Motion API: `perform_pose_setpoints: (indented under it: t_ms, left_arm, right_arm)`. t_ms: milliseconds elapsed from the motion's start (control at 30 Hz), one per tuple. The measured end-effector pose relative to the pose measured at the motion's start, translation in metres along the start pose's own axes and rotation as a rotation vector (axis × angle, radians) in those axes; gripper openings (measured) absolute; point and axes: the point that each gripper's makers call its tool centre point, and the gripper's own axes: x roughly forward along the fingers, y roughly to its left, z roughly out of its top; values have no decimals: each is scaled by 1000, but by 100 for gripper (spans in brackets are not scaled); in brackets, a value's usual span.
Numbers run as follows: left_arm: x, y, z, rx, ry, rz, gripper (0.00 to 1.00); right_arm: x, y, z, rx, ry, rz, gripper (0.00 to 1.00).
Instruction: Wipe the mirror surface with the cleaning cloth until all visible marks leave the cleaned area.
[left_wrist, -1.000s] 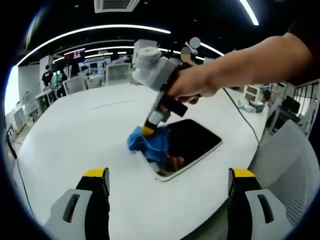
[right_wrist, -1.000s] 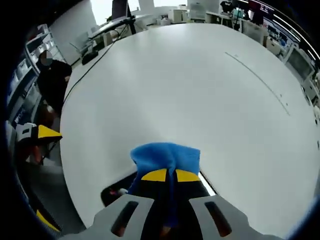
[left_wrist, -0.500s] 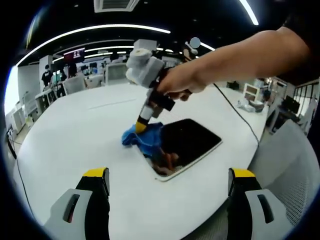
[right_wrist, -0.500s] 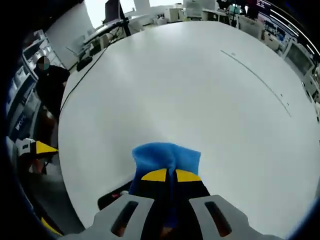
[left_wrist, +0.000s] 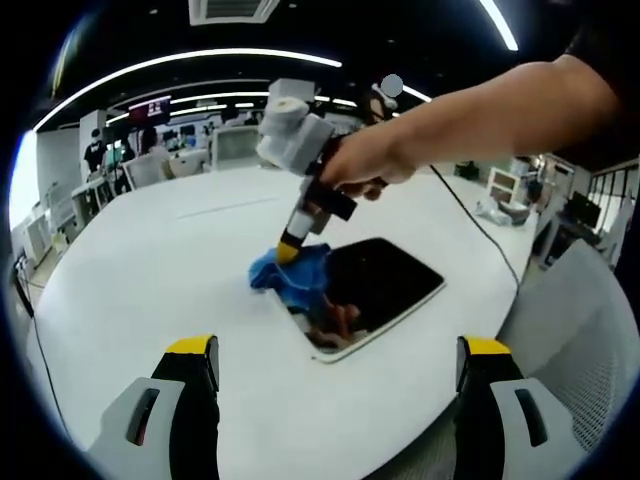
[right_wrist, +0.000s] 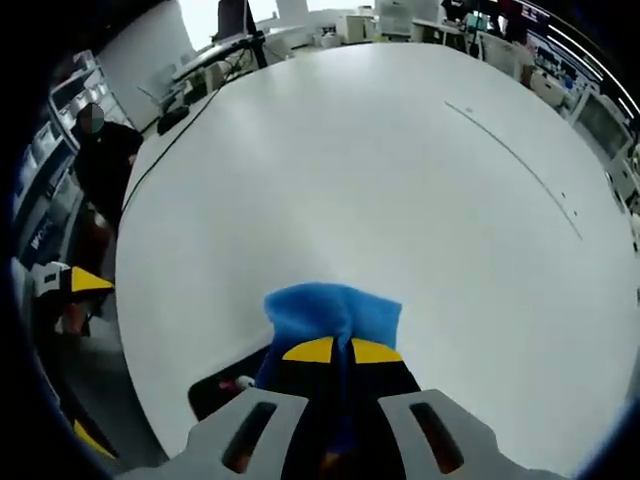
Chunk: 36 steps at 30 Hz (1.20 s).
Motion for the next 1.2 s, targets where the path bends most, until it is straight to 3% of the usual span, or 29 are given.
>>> perform_pose_setpoints:
  t_ms: [1200]
  left_arm:
    - [1, -2, -2, 9, 12, -10, 99]
  right_arm:
    - [-16, -18, -27, 20, 18, -30, 0]
